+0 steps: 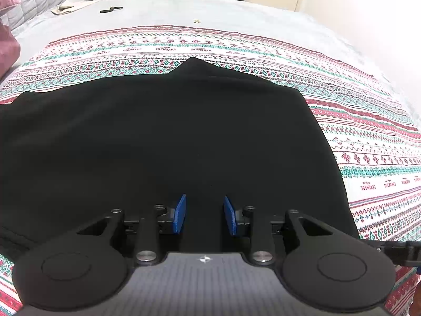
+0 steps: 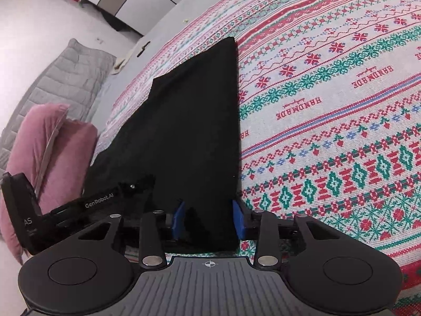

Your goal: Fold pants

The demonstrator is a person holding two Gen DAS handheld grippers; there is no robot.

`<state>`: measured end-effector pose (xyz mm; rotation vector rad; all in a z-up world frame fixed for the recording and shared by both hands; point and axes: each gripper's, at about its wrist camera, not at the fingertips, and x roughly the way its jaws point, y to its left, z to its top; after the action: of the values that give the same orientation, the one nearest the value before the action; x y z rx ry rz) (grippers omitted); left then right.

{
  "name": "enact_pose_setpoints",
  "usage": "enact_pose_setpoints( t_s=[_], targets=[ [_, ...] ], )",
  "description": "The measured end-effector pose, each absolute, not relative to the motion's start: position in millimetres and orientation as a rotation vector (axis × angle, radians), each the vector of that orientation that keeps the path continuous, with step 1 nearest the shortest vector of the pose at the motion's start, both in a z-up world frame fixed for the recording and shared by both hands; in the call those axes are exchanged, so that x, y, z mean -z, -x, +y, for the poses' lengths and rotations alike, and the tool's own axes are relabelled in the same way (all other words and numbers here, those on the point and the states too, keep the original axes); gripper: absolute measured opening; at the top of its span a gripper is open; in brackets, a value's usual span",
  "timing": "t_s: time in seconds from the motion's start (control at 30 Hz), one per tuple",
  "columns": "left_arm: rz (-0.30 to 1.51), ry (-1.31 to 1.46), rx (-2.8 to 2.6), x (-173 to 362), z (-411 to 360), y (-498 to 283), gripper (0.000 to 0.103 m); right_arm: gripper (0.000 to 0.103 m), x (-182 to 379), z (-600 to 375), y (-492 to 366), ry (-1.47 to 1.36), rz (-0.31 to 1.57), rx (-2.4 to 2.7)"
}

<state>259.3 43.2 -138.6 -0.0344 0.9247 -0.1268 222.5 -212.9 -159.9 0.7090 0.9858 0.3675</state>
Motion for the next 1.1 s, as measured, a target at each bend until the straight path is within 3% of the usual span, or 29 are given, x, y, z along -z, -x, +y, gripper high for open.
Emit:
enact_pose_setpoints(
  t_s=[0.1,0.33,0.6,0.73,0.93,1.1],
  targets=[
    [0.923,0.031,0.126,139,42,-259,0.062,0.024,161,-215,-221,-0.717,0.995,-0.348],
    [0.927,0.066,0.116,134,45,-261,0.062,0.017,149,-205,-216,-0.669,0.984,-0.309],
    [0.887,0.079,0.157,121,36,-264,0.063,0.02,154,-201,-216,-0.67,0.984,-0.296],
    [0.831,0.081,0.234,104,8,-274,0.075,0.019,166,-217,-223,-0.796,1.002,-0.334],
    [0.826,-0.207,0.295,102,-102,-314,0.082,0.015,157,-203,-217,-0.663,0.967,-0.327],
    [0.926,-0.503,0.194,141,-161,-349,0.085,0.015,148,-193,-213,-0.575,0.947,-0.313]
  ],
)
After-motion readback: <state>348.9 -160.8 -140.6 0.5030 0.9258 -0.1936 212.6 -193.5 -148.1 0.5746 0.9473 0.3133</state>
